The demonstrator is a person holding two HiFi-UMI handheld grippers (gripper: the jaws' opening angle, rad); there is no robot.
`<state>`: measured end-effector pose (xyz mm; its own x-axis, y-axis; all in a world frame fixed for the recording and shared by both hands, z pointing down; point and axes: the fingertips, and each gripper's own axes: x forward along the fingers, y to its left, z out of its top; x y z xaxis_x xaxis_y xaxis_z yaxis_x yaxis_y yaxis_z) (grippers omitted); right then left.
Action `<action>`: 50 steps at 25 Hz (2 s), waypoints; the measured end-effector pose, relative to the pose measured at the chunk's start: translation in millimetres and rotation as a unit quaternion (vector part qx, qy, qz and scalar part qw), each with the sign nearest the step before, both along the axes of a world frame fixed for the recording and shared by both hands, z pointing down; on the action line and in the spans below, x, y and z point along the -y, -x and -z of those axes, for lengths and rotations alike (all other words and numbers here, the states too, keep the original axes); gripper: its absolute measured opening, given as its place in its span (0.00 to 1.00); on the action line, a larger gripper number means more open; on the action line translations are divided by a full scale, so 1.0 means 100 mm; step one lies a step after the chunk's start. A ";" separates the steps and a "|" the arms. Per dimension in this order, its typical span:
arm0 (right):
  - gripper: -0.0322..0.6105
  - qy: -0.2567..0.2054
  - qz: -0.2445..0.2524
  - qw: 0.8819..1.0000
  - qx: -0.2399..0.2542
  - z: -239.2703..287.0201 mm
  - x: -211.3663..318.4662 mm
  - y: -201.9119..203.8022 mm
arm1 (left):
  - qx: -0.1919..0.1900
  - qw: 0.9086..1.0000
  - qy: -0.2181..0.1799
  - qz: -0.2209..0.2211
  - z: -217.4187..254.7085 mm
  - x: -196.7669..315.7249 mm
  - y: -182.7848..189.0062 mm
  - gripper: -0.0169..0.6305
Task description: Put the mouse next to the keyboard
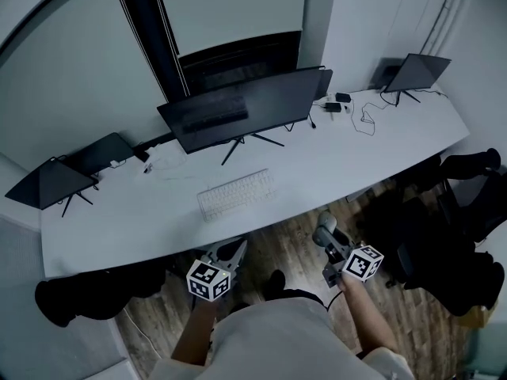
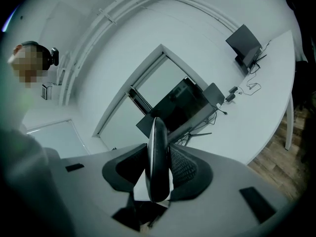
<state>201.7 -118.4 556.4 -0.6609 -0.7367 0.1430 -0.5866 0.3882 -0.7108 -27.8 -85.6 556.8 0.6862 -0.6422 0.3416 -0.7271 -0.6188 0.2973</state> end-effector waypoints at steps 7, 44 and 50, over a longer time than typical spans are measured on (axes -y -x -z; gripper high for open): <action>0.28 0.016 0.022 1.000 0.004 -0.20 0.37 -0.16 | 0.005 1.000 0.005 0.021 -0.08 0.27 -0.20 0.05; 0.28 0.123 0.087 0.987 -0.048 -0.96 1.59 0.21 | -0.012 0.996 0.085 0.039 -0.60 1.24 -0.09 0.05; 0.28 0.152 0.086 0.983 -0.060 -1.24 1.77 0.31 | -0.018 0.995 0.099 0.017 -0.77 1.46 -0.08 0.05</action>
